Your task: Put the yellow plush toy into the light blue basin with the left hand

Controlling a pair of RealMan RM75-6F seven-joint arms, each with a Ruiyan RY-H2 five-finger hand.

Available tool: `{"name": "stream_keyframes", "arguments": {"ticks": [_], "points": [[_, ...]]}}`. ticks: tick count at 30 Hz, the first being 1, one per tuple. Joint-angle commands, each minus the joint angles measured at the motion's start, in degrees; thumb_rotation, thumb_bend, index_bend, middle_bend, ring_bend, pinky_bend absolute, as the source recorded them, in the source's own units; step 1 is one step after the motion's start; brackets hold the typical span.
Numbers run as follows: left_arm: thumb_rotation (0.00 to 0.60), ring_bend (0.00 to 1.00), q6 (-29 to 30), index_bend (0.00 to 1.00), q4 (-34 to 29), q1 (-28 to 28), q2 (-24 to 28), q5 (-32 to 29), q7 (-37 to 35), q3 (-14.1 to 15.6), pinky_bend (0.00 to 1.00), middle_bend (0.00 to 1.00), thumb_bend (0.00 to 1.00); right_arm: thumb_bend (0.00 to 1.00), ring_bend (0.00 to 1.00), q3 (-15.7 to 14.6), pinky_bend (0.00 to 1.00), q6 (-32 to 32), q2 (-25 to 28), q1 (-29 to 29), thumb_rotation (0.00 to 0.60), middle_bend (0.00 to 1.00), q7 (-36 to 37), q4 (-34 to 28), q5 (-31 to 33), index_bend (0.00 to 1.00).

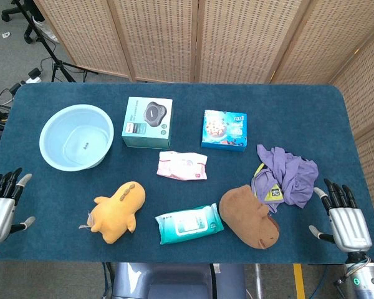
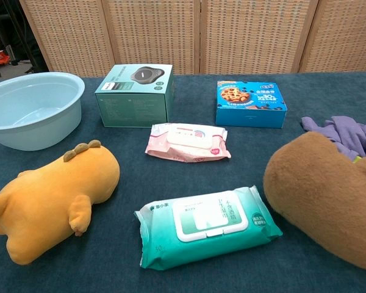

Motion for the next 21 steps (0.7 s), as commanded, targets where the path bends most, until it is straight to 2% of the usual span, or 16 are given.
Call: {"name": "stream_keyframes", "arguments": {"ticks": [1,21], "points": [[0.600,0.00,-0.36,0.13,-0.03,-0.14,-0.09,-0.13,0.31,0.09,0.00,0.00,0.11,0.21,0.00,-0.05,0.00,-0.11,-0.02,0.03,0.600,0.00,-0.07,0.04,0.05,0.14],[0.600,0.00,-2.59,0.12,-3.19,-0.16,1.53,-1.08,-0.11,1.24,0.00,0.00,0.11,0.21,0.00,-0.57,0.00,-0.52,-0.02,0.07,0.600,0.00,-0.17,-0.24,-0.29,0.14]]}}
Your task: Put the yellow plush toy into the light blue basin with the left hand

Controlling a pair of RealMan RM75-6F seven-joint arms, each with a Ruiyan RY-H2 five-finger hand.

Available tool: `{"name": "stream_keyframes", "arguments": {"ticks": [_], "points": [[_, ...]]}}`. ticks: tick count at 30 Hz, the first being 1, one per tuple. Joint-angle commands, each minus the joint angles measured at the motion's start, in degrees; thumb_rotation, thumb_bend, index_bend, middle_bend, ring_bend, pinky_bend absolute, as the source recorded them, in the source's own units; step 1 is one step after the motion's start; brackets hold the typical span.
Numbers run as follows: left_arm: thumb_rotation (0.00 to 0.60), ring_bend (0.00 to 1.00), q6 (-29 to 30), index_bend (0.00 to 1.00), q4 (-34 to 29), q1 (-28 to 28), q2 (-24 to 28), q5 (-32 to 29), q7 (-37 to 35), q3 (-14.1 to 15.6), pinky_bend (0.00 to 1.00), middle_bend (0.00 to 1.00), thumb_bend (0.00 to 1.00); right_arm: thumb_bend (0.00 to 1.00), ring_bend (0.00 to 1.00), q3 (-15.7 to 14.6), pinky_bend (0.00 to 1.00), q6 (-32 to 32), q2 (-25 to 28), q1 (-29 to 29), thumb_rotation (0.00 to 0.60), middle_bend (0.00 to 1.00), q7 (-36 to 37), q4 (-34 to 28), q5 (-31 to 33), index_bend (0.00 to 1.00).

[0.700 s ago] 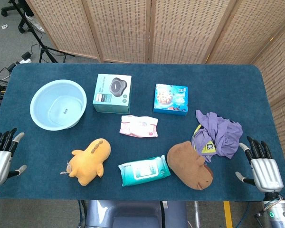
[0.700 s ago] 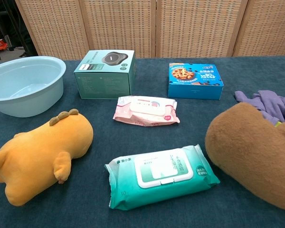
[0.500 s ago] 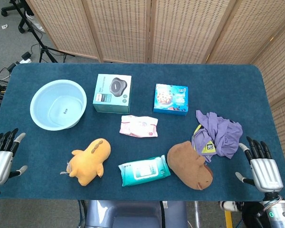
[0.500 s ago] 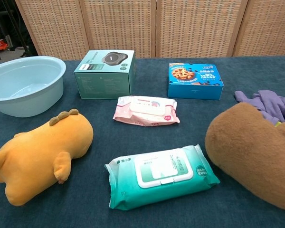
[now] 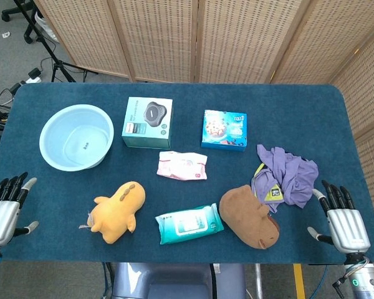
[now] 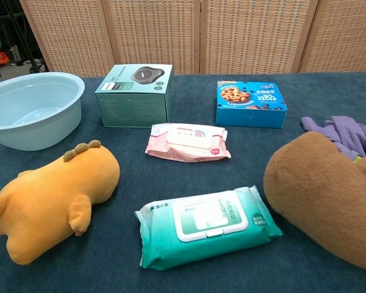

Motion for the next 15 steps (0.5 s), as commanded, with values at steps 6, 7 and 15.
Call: {"name": "stream_keyframes", "arguments": {"ticks": [6,7,15], "points": [[0.600,0.00,-0.27,0.12,-1.89,-0.21,-0.12,-0.83,0.71,-0.29,0.00,0.00,0.11,0.21,0.00,0.25,0.00,0.77,0.08,-0.13,0.600,0.00,0.59,0.11,-0.27,0.14],[0.600,0.00,-0.56,0.12,-2.50,-0.28,-0.18,-1.21,0.62,-0.34,0.00,0.00,0.11,0.21,0.00,0.26,0.00,0.65,0.10,-0.15,0.600,0.00,0.77,0.21,-0.05,0.14],[0.600,0.00,-13.88,0.10,-11.55,-5.96,3.99,-11.20,-4.35,-2.89,0.00,0.00,0.12,0.21,0.00,0.05,0.00,1.21,0.10,-0.29,0.600,0.00,1.43,0.25,-0.90,0.14]]}}
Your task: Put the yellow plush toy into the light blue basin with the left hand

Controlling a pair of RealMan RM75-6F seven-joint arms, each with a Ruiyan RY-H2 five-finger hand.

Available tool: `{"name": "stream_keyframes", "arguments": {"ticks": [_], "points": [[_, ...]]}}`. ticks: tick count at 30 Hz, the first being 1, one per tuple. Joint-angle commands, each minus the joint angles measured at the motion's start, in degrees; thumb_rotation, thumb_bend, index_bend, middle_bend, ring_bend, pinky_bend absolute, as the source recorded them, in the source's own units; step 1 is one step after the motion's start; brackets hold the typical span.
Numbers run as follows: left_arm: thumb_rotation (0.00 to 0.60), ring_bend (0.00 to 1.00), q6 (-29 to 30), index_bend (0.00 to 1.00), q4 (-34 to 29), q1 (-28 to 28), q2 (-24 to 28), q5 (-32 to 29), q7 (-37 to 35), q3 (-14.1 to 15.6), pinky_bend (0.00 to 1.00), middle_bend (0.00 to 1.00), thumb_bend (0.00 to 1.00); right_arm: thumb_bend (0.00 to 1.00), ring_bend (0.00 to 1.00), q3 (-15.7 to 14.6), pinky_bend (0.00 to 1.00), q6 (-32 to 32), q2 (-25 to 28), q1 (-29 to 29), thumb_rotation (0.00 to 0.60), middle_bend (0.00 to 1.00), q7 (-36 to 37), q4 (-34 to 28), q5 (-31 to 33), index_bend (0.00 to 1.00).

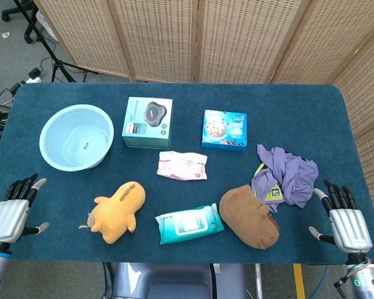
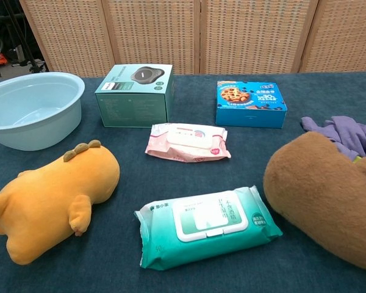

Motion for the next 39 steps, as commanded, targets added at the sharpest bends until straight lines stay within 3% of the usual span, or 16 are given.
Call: {"name": "stream_keyframes", "arguments": {"ticks": [1,10,15,23,39], "points": [[0.600,0.00,-9.36,0.10,-6.61,-4.55,3.82,-7.89,-3.84,-2.42,0.00,0.00,0.12,0.21,0.00,-0.15,0.00,0.23,-0.14,0.06,0.600,0.00,-0.05,0.11,-0.68,0.14],[0.600,0.00,-14.66,0.09,-14.71,-10.88,5.36,-24.57,-5.79,-9.75,0.00,0.00,0.12,0.21,0.00,-0.68,0.00,-0.36,-0.53,0.40,0.600,0.00,-0.40,0.24,-1.59,0.14],[0.600,0.00,-16.52,0.08,-18.26,-14.98,6.09,-32.19,-3.38,-11.98,0.00,0.00,0.12,0.21,0.00,-0.72,0.00,-0.17,-0.53,0.38,0.600,0.00,-0.27,0.20,-1.84,0.14],[0.600,0.00,-19.43,0.07,-21.40,-22.21,4.81,-43.19,1.83,-12.22,0.00,0.00,0.12,0.21,0.00,-0.85,0.00,-0.09,-0.39,0.31,0.600,0.00,-0.01,0.09,-2.03,0.14],[0.600,0.00,-15.62,0.07,-18.33,-32.60,-5.72,-56.78,9.25,-10.36,0.00,0.00,0.12,0.21,0.00,-0.93,0.00,-0.28,-0.13,0.41,0.600,0.00,0.99,0.11,-2.17,0.14]]}}
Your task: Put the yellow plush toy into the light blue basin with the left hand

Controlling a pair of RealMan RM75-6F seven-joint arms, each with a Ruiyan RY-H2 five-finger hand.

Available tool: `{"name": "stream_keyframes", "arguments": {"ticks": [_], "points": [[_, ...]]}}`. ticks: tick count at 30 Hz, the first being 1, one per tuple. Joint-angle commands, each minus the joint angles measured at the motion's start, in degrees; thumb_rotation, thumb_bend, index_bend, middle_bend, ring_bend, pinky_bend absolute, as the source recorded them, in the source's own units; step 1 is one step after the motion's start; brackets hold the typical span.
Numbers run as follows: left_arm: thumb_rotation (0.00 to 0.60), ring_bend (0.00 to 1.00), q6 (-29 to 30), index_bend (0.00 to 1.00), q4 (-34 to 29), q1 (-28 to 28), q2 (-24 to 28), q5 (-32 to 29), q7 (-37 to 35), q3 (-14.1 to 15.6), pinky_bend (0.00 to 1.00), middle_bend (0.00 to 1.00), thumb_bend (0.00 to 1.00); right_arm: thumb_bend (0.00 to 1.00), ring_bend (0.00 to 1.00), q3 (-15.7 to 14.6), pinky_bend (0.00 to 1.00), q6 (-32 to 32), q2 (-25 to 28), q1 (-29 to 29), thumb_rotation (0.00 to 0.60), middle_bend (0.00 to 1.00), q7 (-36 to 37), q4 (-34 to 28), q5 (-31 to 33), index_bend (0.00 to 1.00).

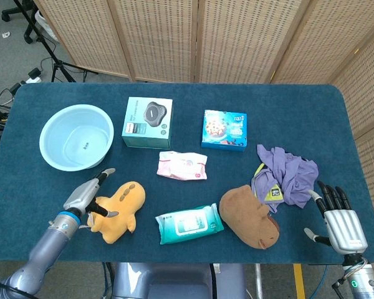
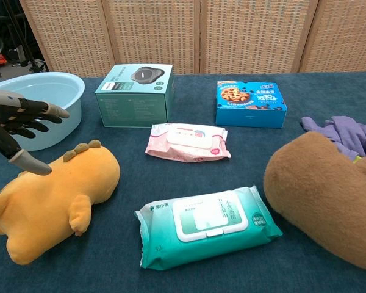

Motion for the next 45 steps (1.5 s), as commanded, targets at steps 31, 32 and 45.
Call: {"name": "stream_keyframes", "arguments": {"ticks": [31,32,45], "points": [[0.600,0.28,18.63,0.63,10.01,-8.02,-19.67,-12.37,11.06,1.78,0.34,0.29,0.66,0.21,0.00,-0.82,0.00,0.31,0.64,0.11,0.600,0.00,2.63,-0.19,-2.19,0.14],[0.600,0.29,18.81,0.64,10.05,-7.97,-19.55,-12.29,11.08,1.43,0.35,0.30,0.67,0.21,0.00,-0.87,0.00,0.27,0.66,0.13,0.600,0.00,2.77,-0.19,-2.27,0.14],[0.600,0.35,20.55,0.71,5.87,-7.42,-16.30,-6.72,10.08,-3.55,0.39,0.36,0.70,0.21,0.00,-1.03,0.00,0.12,0.70,0.19,0.600,0.00,2.95,-0.18,-2.45,0.14]]}}
